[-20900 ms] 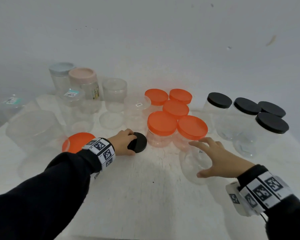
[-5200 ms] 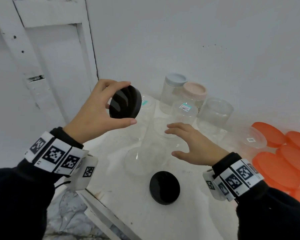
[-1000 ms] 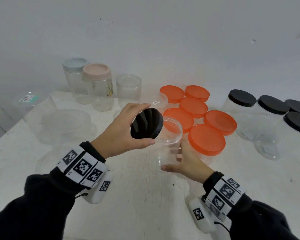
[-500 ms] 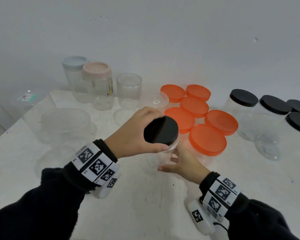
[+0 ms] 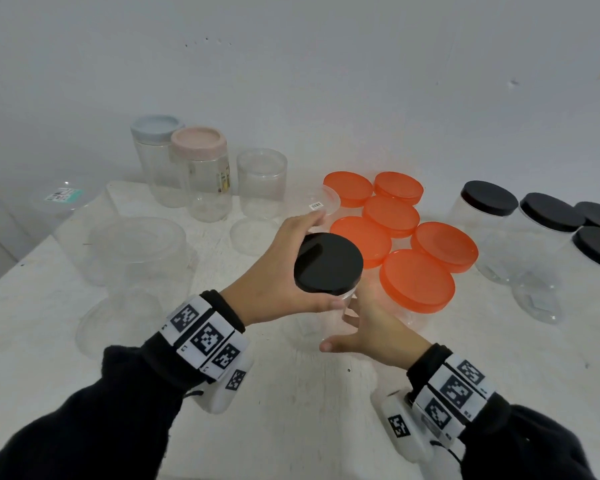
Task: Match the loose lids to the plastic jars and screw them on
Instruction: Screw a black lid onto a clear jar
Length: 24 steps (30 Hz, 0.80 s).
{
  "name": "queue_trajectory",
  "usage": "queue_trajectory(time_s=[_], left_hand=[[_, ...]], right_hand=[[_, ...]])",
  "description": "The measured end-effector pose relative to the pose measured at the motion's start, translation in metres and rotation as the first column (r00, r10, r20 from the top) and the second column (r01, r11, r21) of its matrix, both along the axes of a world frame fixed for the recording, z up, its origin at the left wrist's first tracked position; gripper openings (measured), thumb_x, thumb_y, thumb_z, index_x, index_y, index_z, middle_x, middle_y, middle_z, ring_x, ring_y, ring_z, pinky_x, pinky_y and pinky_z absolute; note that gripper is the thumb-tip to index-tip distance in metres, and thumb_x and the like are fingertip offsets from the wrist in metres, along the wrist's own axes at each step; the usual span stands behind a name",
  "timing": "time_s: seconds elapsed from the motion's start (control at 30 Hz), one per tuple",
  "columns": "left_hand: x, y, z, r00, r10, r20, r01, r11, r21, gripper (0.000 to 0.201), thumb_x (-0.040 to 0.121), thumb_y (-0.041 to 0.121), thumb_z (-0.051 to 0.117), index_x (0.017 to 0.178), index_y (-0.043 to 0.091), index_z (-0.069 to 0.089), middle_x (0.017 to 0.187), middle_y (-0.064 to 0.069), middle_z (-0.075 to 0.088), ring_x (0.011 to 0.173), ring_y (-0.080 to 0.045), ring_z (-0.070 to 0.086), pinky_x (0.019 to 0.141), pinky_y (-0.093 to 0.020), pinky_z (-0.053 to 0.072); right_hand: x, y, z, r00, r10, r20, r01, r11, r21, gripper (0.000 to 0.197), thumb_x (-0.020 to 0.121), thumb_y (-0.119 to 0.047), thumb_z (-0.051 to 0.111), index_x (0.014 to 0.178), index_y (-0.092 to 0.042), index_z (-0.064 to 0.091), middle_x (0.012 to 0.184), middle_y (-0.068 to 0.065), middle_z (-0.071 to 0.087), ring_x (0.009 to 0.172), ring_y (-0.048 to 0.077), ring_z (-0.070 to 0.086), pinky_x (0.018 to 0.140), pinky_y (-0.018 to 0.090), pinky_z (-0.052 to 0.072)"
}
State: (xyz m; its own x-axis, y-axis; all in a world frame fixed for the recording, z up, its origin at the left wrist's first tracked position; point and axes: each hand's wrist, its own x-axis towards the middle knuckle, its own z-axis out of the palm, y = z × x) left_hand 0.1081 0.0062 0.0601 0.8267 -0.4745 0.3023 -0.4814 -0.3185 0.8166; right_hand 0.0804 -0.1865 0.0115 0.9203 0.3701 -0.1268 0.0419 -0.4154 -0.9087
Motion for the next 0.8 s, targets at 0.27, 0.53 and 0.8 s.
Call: queue_trajectory(time_s=[0.27, 0.53, 0.8], left_hand=[[-0.007, 0.005, -0.026, 0.961, 0.012, -0.276, -0.054, 0.988, -0.143, 0.129, 0.049, 0.039, 0.088, 0.143, 0.037, 0.000, 0.141, 0.014, 0.029, 0.131, 0.000, 0.034, 0.110, -0.025, 0.031], [-0.008, -0.002, -0.036, 0.948, 0.028, -0.317, -0.086, 0.982, -0.168, 0.118, 0.052, 0.037, 0.085, 0.143, 0.029, 0.010, 0.133, 0.020, 0.037, 0.125, 0.002, 0.039, 0.106, -0.029, 0.036], [-0.007, -0.003, -0.035, 0.949, 0.064, -0.309, -0.109, 0.985, -0.131, 0.075, 0.061, 0.026, 0.085, 0.116, 0.045, 0.037, 0.121, 0.020, 0.052, 0.110, 0.013, 0.048, 0.084, -0.002, 0.038]], right_hand=[[0.009, -0.027, 0.073, 0.990, -0.013, 0.140, 0.022, 0.998, -0.065, 0.131, 0.040, -0.062, 0.082, 0.144, -0.035, 0.007, 0.141, -0.017, 0.027, 0.124, -0.008, 0.038, 0.097, 0.019, 0.040], [0.018, 0.017, 0.139, 0.917, 0.371, 0.147, -0.199, 0.744, -0.638, 0.096, 0.072, -0.046, 0.074, 0.146, -0.031, 0.016, 0.147, -0.014, 0.026, 0.131, 0.007, 0.033, 0.095, 0.015, 0.038], [0.030, 0.053, 0.147, 0.842, 0.539, -0.004, -0.221, 0.338, -0.915, 0.085, 0.077, -0.044, 0.071, 0.144, -0.039, 0.019, 0.125, -0.001, 0.035, 0.108, 0.022, 0.049, 0.087, 0.036, 0.050]])
